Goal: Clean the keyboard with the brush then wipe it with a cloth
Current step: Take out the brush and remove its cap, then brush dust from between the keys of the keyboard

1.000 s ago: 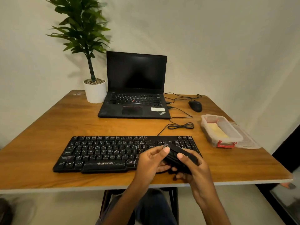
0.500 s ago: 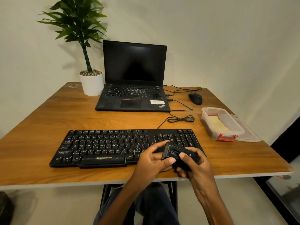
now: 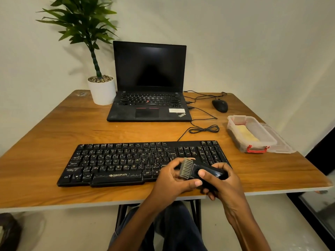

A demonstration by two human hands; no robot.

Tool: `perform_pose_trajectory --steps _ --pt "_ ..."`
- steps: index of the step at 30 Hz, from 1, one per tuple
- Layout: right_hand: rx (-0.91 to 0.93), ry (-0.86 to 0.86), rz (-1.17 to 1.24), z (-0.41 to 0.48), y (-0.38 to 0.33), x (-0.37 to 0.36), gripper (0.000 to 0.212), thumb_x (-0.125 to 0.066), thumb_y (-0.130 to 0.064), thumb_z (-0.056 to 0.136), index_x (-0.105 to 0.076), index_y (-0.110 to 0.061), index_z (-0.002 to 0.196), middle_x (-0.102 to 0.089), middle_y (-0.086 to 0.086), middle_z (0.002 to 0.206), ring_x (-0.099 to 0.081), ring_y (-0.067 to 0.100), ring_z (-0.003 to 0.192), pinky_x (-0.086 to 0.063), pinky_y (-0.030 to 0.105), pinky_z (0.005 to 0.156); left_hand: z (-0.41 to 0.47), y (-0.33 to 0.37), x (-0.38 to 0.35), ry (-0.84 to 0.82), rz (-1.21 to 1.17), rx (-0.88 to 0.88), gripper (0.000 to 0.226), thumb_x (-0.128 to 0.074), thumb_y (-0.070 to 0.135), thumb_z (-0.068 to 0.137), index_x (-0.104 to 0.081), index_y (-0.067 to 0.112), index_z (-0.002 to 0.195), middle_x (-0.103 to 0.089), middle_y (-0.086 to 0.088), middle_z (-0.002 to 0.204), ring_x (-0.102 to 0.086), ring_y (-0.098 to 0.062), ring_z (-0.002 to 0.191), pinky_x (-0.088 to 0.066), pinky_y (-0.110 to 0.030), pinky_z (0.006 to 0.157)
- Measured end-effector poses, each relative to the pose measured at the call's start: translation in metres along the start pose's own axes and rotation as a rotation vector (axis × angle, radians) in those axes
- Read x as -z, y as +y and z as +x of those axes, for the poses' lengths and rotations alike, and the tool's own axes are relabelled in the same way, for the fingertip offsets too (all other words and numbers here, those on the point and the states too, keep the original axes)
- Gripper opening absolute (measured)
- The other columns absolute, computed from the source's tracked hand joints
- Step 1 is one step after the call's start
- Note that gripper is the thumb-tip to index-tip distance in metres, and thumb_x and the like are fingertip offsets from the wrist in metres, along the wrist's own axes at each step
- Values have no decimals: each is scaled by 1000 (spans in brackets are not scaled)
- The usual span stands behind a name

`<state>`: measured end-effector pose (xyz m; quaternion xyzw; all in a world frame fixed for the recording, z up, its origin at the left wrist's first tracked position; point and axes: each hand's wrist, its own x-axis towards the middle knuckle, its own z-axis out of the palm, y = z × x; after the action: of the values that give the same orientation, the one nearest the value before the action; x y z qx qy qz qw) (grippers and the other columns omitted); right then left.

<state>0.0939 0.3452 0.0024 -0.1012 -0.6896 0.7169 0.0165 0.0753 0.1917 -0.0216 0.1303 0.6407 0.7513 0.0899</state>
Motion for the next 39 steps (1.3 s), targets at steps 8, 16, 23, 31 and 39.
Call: perform_pose_trajectory --steps 8,16,23,31,39 --pt "7 6 37 -5 4 1 61 -87 -30 53 -53 -11 99 -65 13 82 -55 16 48 -43 25 39 2 -3 0 22 0 -15 52 -80 3 67 -57 14 112 -71 -8 100 -69 -19 92 -54 -24 73" --pt "-190 -42 970 -18 15 -1 80 -96 -19 18 -70 -5 93 -70 22 87 -52 16 56 -40 17 34 5 -3 -21 35 41 -84 54 -88 12 57 -58 10 102 -73 -1 90 -70 -14 84 -54 -22 69" --pt "-8 260 839 -15 -9 39 35 -58 -28 80 -55 -15 112 -66 10 96 -61 7 52 -43 13 35 14 0 -33 -8 601 -439 43 -65 56 74 -62 34 111 -64 18 109 -60 0 95 -45 -15 78" --pt "134 430 234 36 -22 76 31 -68 -20 79 -54 -20 106 -65 3 95 -65 13 76 -52 19 47 44 -24 -7 232 1412 -683 49 -43 61 81 -70 26 102 -67 11 107 -62 -7 98 -24 -42 104" --pt "134 232 -103 57 -29 69 25 -68 -8 78 -53 -19 95 -59 -2 90 -58 9 85 -49 26 64 43 -31 -8 292 1538 -725 52 -42 65 78 -73 24 89 -69 9 97 -64 -11 91 -23 -49 107"
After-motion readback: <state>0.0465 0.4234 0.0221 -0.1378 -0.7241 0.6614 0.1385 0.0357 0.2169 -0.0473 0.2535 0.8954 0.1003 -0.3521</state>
